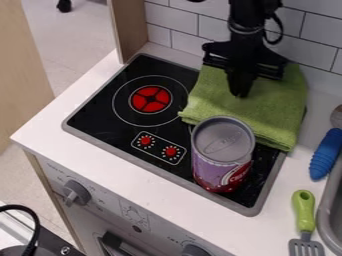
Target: Moved the towel to the top left side
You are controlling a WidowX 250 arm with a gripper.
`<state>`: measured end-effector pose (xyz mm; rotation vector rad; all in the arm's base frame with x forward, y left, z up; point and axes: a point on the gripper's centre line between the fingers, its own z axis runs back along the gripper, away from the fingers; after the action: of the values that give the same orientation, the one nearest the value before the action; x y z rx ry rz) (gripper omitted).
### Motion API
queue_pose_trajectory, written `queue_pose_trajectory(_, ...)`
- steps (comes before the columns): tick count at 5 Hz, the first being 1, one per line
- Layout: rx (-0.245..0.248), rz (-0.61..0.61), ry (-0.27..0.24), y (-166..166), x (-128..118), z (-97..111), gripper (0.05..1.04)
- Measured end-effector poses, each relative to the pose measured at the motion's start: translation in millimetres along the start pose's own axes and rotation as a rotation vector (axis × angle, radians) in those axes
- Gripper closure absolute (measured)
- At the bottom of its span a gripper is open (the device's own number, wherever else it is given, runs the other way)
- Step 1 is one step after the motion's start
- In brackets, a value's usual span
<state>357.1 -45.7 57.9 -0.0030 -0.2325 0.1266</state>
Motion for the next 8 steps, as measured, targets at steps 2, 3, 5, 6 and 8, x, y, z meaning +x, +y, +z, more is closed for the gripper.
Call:
queue_pose_trajectory(2,0.009,0.111,0.015,3,-2,-15,1.031)
queue_pose_trajectory(3,0.020,0.158,0.025,16,0,-19,1.031)
queue_pose_trajectory(5,0.052,0.145,-0.005,61,-11,-15,1.031)
queue_pose_trajectory(6,0.069,0.139,-0.046,76,-12,-15,1.031)
queue_pose_trajectory(8,0.124,0.174,-0.105,110,-5,-16,1.031)
